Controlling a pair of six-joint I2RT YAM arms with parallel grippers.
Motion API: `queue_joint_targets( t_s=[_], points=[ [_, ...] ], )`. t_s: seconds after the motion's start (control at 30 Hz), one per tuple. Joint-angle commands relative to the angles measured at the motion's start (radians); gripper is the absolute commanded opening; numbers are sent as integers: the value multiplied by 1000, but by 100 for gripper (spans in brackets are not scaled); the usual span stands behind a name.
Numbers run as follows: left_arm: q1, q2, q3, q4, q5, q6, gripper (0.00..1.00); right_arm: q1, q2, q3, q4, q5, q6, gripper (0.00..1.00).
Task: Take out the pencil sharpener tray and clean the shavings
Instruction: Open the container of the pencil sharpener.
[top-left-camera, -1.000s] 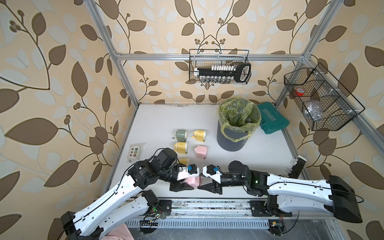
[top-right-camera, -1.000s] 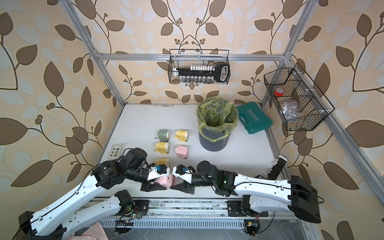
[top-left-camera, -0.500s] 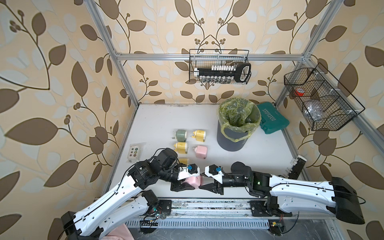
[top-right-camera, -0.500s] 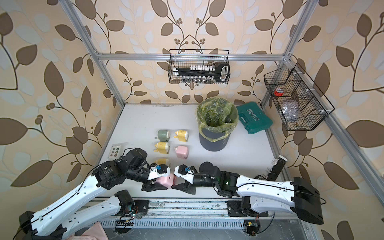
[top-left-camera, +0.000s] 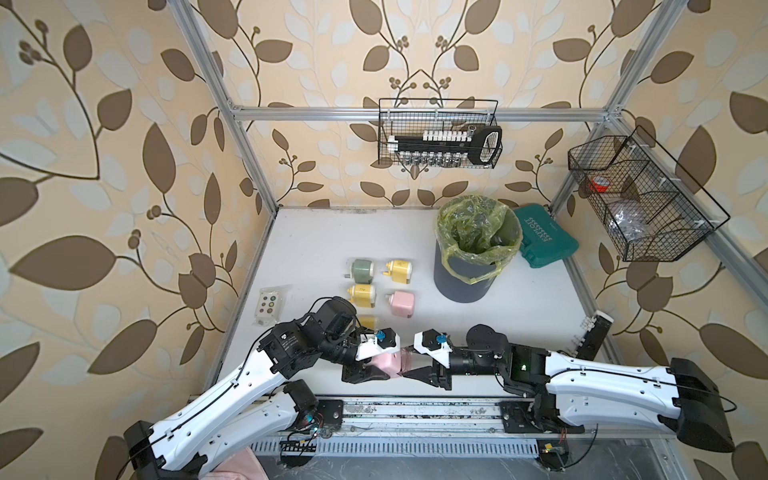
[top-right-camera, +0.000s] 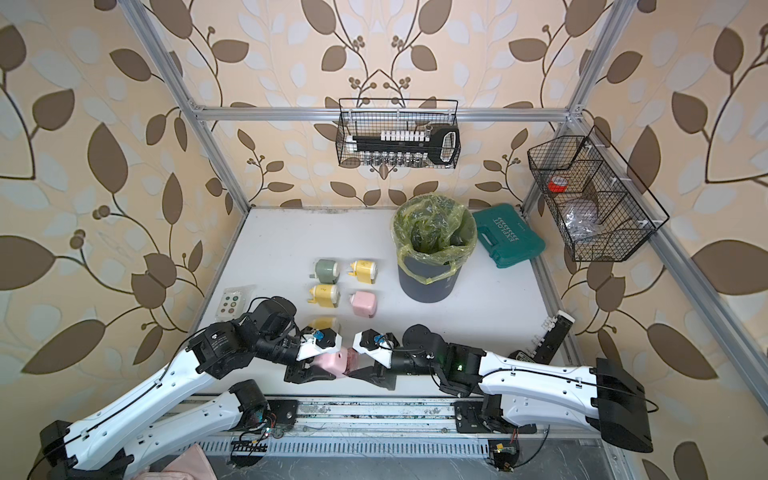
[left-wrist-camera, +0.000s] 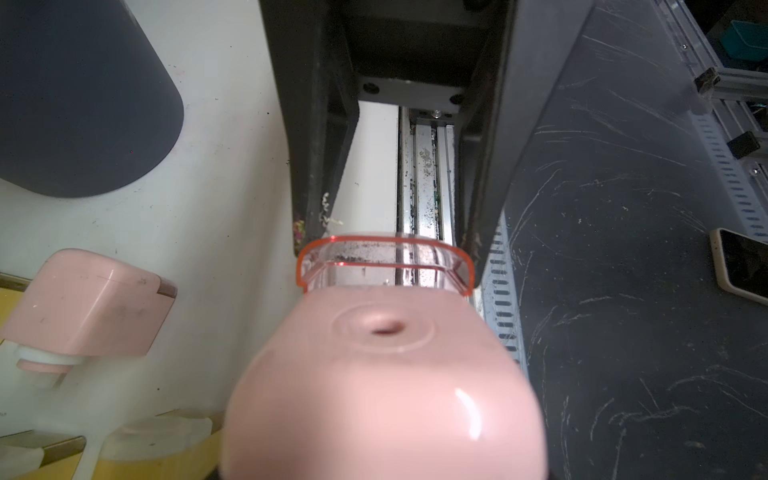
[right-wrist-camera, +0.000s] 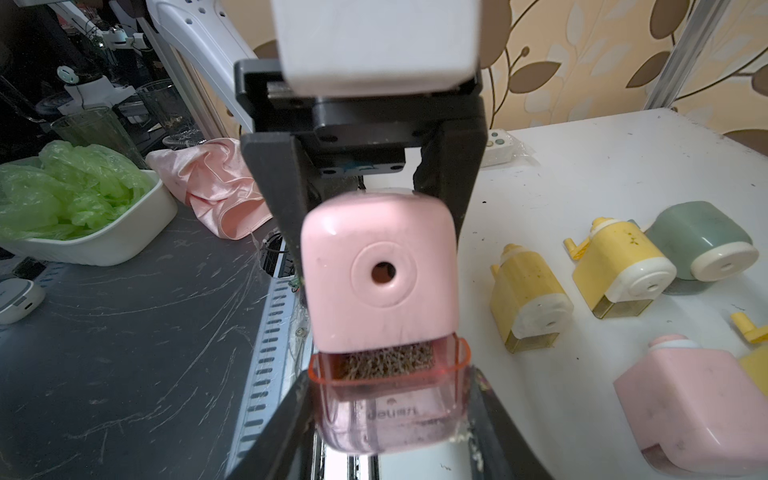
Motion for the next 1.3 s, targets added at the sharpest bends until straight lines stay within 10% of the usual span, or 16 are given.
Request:
queue_joint_targets(
  t_s=[0.0, 1.27],
  points=[
    [-5, -17, -7, -47, 5, 5, 0, -7, -40, -16, 5, 61, 15, 0],
    [-4, -135, -30, 14, 0, -86, 0, -7, -174, -82, -38, 149, 42, 0]
  ],
)
